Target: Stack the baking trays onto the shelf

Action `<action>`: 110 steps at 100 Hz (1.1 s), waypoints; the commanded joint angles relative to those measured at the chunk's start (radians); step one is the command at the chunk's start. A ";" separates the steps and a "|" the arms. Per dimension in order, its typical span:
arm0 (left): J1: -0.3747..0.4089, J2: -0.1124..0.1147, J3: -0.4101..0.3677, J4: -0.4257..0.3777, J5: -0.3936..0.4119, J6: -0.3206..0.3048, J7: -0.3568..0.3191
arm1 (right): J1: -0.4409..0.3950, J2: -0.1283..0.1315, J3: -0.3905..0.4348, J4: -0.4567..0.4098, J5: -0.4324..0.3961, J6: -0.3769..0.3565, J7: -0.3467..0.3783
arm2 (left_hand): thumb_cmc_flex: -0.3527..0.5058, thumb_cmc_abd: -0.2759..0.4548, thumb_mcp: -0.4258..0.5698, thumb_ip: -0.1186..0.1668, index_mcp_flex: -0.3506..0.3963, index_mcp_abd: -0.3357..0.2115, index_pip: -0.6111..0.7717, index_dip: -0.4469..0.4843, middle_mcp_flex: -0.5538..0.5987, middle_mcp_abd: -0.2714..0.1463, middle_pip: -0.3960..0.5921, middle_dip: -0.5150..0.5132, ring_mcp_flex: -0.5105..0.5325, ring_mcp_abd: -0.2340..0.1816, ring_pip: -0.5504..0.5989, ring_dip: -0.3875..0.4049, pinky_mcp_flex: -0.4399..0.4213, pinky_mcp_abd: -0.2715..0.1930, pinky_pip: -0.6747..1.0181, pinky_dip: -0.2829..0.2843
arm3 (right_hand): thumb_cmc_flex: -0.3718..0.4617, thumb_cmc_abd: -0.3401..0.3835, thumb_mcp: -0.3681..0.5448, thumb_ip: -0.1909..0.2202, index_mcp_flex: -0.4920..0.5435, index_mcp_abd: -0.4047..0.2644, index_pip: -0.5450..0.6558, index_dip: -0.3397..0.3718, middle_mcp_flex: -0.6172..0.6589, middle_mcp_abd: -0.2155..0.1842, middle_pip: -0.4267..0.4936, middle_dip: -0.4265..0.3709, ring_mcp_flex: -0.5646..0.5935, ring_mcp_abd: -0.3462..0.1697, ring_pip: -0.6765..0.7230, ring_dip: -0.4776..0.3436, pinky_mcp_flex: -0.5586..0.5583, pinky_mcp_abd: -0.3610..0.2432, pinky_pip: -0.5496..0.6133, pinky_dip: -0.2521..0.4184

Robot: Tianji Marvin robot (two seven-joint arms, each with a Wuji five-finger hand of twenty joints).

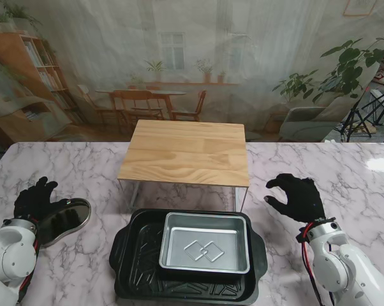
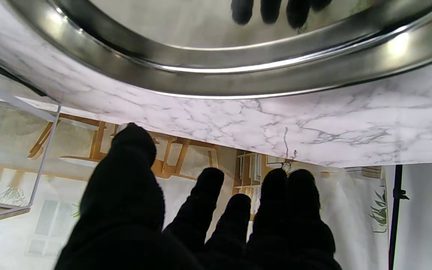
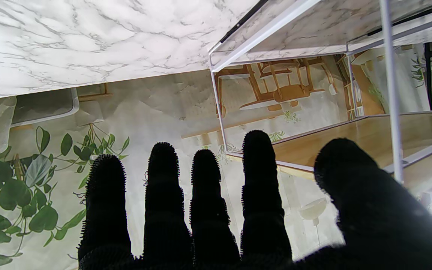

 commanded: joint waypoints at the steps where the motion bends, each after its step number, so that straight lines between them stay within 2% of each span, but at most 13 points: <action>1: -0.003 0.004 0.006 0.018 0.006 0.010 -0.017 | 0.000 -0.002 -0.002 0.002 -0.003 0.005 0.003 | 0.032 -0.014 0.022 0.033 0.044 -0.005 0.021 0.021 0.015 -0.004 -0.004 0.013 -0.001 -0.001 0.013 0.014 0.003 -0.060 0.033 0.000 | -0.005 0.034 -0.014 0.023 -0.022 -0.029 0.001 0.018 -0.025 -0.007 0.017 0.007 -0.030 -0.026 -0.028 -0.007 -0.021 -0.031 -0.013 0.014; 13: -0.003 0.012 0.007 0.023 0.034 0.019 -0.038 | 0.000 -0.002 -0.003 0.002 -0.003 0.005 0.004 | 0.032 -0.014 0.020 0.031 0.095 -0.029 0.042 0.032 0.021 -0.011 -0.006 0.013 -0.008 -0.003 0.003 0.011 -0.007 -0.059 0.033 0.000 | -0.005 0.034 -0.014 0.023 -0.022 -0.029 0.001 0.018 -0.027 -0.008 0.018 0.008 -0.031 -0.025 -0.027 -0.007 -0.021 -0.030 -0.014 0.016; 26: 0.001 0.018 -0.002 0.010 0.059 0.027 -0.070 | 0.001 -0.002 -0.003 0.001 0.002 0.006 0.008 | 0.021 -0.008 0.009 0.024 0.098 -0.071 0.021 0.017 0.010 -0.032 -0.015 0.004 -0.045 -0.012 -0.041 -0.007 -0.049 -0.052 -0.001 -0.016 | -0.005 0.035 -0.014 0.023 -0.021 -0.028 0.001 0.018 -0.027 -0.007 0.019 0.009 -0.031 -0.026 -0.026 -0.007 -0.021 -0.031 -0.014 0.017; 31: 0.000 0.021 -0.002 0.006 0.072 0.032 -0.078 | 0.000 -0.004 -0.003 -0.001 0.010 0.003 0.011 | 0.016 -0.002 0.001 0.022 0.073 -0.106 -0.003 -0.003 -0.016 -0.051 -0.024 -0.016 -0.078 -0.021 -0.088 -0.040 -0.088 -0.047 -0.053 -0.037 | -0.005 0.035 -0.015 0.023 -0.021 -0.028 0.001 0.018 -0.027 -0.008 0.019 0.009 -0.031 -0.025 -0.026 -0.006 -0.022 -0.031 -0.014 0.018; 41: -0.001 0.027 -0.001 0.003 0.102 0.040 -0.097 | -0.002 -0.005 -0.001 -0.003 0.017 -0.001 0.013 | 0.004 -0.002 -0.009 0.019 0.067 -0.151 -0.017 -0.023 -0.059 -0.090 -0.044 -0.063 -0.141 -0.049 -0.163 -0.101 -0.162 -0.062 -0.187 -0.088 | -0.004 0.035 -0.015 0.023 -0.020 -0.027 0.002 0.018 -0.028 -0.007 0.020 0.009 -0.031 -0.025 -0.026 -0.006 -0.022 -0.030 -0.015 0.019; 52: -0.005 0.031 0.006 0.012 0.122 0.052 -0.100 | -0.002 -0.004 -0.001 -0.001 0.014 -0.002 0.012 | -0.008 -0.005 -0.016 0.015 0.064 -0.182 -0.030 -0.047 -0.098 -0.134 -0.060 -0.126 -0.196 -0.093 -0.226 -0.178 -0.158 -0.089 -0.429 -0.185 | -0.005 0.034 -0.014 0.023 -0.020 -0.027 0.002 0.018 -0.027 -0.007 0.020 0.009 -0.032 -0.026 -0.026 -0.006 -0.023 -0.029 -0.016 0.019; 57: -0.008 0.031 0.011 0.020 0.124 0.058 -0.098 | -0.002 -0.004 -0.001 -0.001 0.014 -0.001 0.013 | -0.008 -0.007 -0.015 0.014 0.069 -0.189 -0.029 -0.051 -0.107 -0.151 -0.064 -0.145 -0.213 -0.108 -0.240 -0.200 -0.157 -0.107 -0.510 -0.206 | -0.006 0.034 -0.015 0.023 -0.020 -0.027 0.001 0.018 -0.027 -0.008 0.020 0.009 -0.031 -0.025 -0.026 -0.006 -0.023 -0.030 -0.016 0.019; 76: -0.025 0.032 0.038 0.059 0.120 0.089 -0.091 | -0.002 -0.004 -0.002 -0.001 0.014 -0.001 0.013 | 0.006 -0.003 -0.010 0.012 0.113 -0.170 0.008 -0.030 -0.114 -0.154 -0.036 -0.150 -0.227 -0.116 -0.237 -0.213 -0.154 -0.128 -0.564 -0.198 | -0.006 0.034 -0.015 0.022 -0.019 -0.027 0.002 0.018 -0.029 -0.008 0.020 0.010 -0.033 -0.027 -0.026 -0.006 -0.023 -0.029 -0.017 0.021; 94: -0.044 0.029 0.070 0.103 0.099 0.109 -0.066 | 0.000 -0.004 -0.005 0.002 0.016 0.000 0.015 | 0.033 0.015 -0.002 0.013 0.123 -0.166 0.121 0.081 -0.141 -0.156 0.017 -0.150 -0.232 -0.119 -0.228 -0.218 -0.150 -0.131 -0.578 -0.172 | -0.006 0.035 -0.015 0.022 -0.017 -0.027 0.003 0.018 -0.029 -0.007 0.020 0.010 -0.033 -0.027 -0.026 -0.006 -0.024 -0.030 -0.018 0.022; 110: -0.050 0.030 0.086 0.118 0.100 0.120 -0.061 | 0.002 -0.004 -0.006 0.004 0.016 -0.001 0.015 | 0.079 -0.014 0.022 0.011 0.125 -0.186 0.181 0.186 -0.143 -0.155 0.043 -0.155 -0.232 -0.118 -0.224 -0.217 -0.148 -0.131 -0.575 -0.164 | -0.006 0.035 -0.015 0.023 -0.016 -0.027 0.002 0.018 -0.030 -0.008 0.020 0.010 -0.033 -0.028 -0.027 -0.006 -0.023 -0.029 -0.018 0.023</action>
